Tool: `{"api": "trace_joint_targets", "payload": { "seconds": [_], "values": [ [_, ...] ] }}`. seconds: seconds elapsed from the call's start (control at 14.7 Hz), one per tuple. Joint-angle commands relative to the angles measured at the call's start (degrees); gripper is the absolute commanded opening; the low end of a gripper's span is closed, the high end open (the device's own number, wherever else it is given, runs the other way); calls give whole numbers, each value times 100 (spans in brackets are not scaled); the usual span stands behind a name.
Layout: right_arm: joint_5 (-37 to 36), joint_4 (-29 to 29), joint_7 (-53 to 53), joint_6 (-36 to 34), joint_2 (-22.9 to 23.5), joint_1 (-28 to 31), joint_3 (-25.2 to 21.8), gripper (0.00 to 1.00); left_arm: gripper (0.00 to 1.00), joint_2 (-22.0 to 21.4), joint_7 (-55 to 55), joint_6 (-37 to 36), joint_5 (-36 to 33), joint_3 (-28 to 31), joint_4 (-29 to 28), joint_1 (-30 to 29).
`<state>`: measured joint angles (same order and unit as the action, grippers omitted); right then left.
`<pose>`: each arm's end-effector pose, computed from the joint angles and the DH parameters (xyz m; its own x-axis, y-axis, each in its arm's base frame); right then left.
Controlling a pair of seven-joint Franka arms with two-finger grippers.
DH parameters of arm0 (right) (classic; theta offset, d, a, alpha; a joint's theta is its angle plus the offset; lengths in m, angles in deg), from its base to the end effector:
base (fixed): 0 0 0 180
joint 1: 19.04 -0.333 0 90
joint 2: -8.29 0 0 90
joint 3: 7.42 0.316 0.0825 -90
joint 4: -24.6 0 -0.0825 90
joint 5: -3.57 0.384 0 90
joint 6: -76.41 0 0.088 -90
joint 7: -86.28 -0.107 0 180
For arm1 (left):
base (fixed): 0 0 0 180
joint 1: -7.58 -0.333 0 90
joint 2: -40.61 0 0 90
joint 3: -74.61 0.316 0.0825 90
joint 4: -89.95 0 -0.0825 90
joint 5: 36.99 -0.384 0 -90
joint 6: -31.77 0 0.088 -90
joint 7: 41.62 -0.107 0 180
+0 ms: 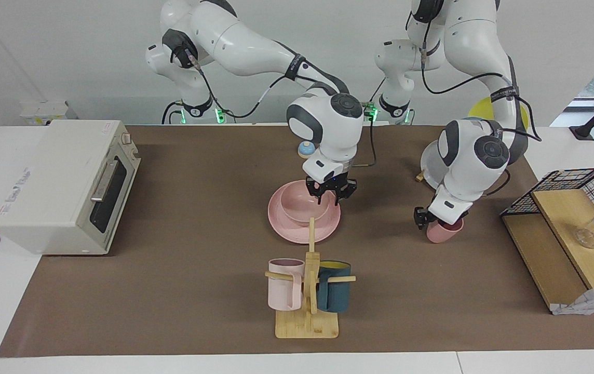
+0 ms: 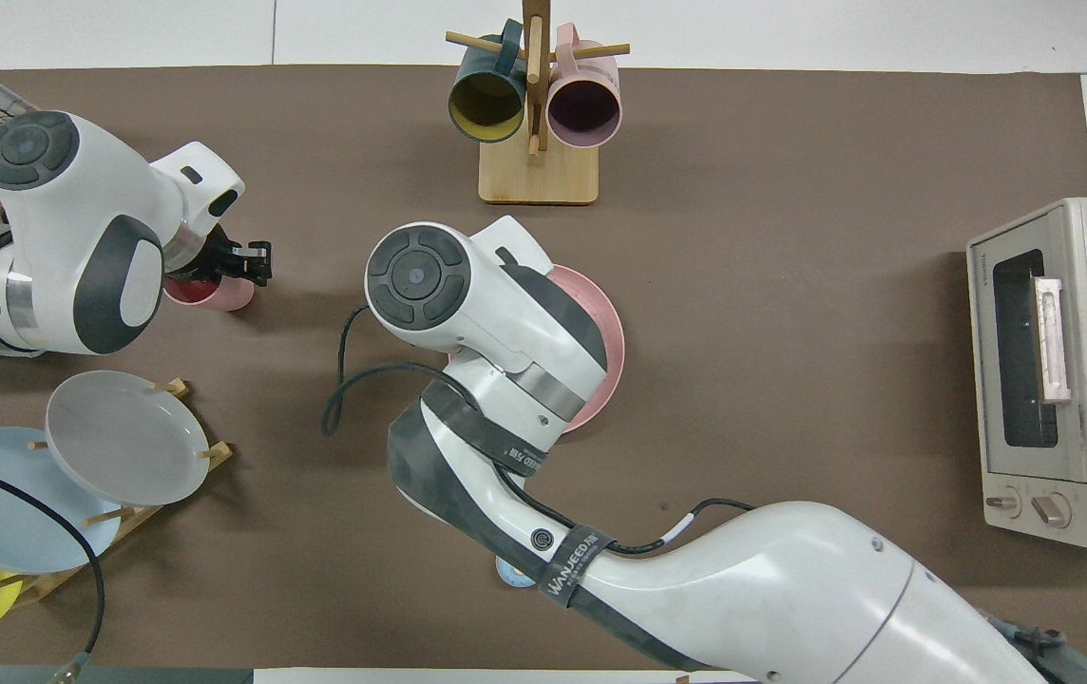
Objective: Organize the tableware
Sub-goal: 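Carry the bowl over the plate while the left gripper grasps the cup, then lower the pink bowl onto the pink plate and open the right gripper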
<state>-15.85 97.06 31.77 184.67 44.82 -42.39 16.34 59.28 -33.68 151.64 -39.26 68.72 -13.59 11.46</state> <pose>0.5649 0.4636 0.4089 0.9904 -0.1054 0.0889 -0.1075 -0.9940 0.0185 0.6236 -0.1010 0.3615 0.9981 -0.0474 -0.0384 -0.0477 -0.9988 -0.0061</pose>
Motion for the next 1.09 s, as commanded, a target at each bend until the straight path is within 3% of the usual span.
{"api": "trace_joint_targets", "payload": {
  "seconds": [0.0,0.14,0.27,0.48,0.68,0.82,1.02],
  "values": [
    [201,-22,1096,-655,-723,541,58,100,0,-109,-100,152,-168,35,-158,-19],
    [394,240,2019,-1261,-1312,971,-72,100,0,-109,-65,108,-168,44,-114,33],
    [823,827,2645,-1369,-1944,1000,-711,100,0,-127,-64,-206,-168,44,174,34],
    [1720,1550,3787,-1422,-2728,1122,-1714,100,0,-83,101,-1653,-28,-9,1385,69],
    [1749,1596,4019,-2001,-3098,1132,-2260,100,0,4,1301,-3071,376,-18,2651,585],
    [1749,1596,4150,-2221,-3230,1193,-2411,100,0,197,2653,-3040,429,-44,3093,1356],
    [1775,1963,4467,-2266,-3520,1535,-2420,100,0,233,3537,-2505,752,-53,3025,2167]
  ]
}}
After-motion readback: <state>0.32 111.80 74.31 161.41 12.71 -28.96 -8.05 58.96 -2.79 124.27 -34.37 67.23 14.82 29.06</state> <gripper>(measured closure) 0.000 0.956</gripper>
